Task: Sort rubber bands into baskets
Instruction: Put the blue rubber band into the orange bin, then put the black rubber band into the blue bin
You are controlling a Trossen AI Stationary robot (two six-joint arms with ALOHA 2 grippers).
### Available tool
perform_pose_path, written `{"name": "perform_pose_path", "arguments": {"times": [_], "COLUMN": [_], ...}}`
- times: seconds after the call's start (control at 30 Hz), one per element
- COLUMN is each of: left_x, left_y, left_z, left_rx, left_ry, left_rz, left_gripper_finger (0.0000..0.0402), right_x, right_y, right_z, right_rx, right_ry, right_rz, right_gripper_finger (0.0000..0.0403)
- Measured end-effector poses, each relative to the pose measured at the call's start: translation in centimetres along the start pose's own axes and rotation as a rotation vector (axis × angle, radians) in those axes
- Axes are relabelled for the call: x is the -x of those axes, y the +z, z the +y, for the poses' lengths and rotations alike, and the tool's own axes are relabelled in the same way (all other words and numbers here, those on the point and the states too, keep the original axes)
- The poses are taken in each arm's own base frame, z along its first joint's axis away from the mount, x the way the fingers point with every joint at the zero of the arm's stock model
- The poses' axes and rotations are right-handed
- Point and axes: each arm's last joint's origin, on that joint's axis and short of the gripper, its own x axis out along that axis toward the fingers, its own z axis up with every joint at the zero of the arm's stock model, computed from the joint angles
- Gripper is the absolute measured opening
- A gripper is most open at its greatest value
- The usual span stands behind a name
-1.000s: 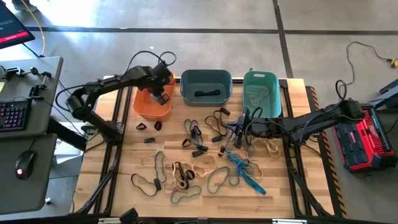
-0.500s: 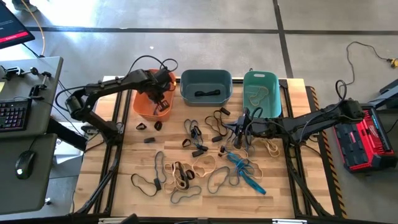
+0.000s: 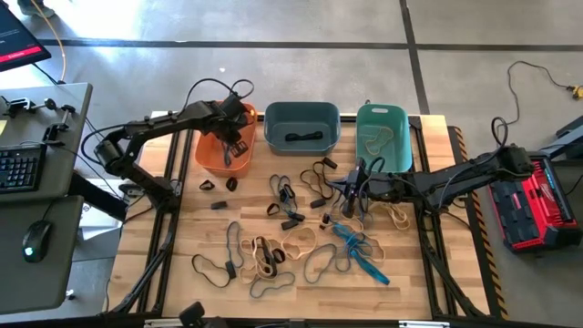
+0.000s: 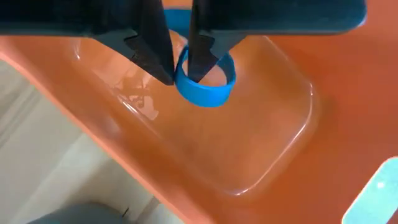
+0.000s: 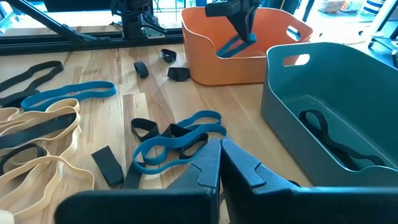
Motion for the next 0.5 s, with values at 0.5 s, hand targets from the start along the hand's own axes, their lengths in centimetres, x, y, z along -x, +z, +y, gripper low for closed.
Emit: {"name": "perform_pose_path", "arguments": {"times": [0.5], "left_x": [0.5], "left_y": [1.8], "left_z": [-2.2], "left_rx": [-0.068], "left_ry": [0.064], "left_rz": [-0.166], "left_gripper_finger": [0.0096], "right_x": [0.0], "right_y": [-0.7], "right_z": [-0.1], "right_rx": [-0.001], "right_ry": [-0.007], "right_rz": [0.068], "right_gripper_finger": [0.0]}}
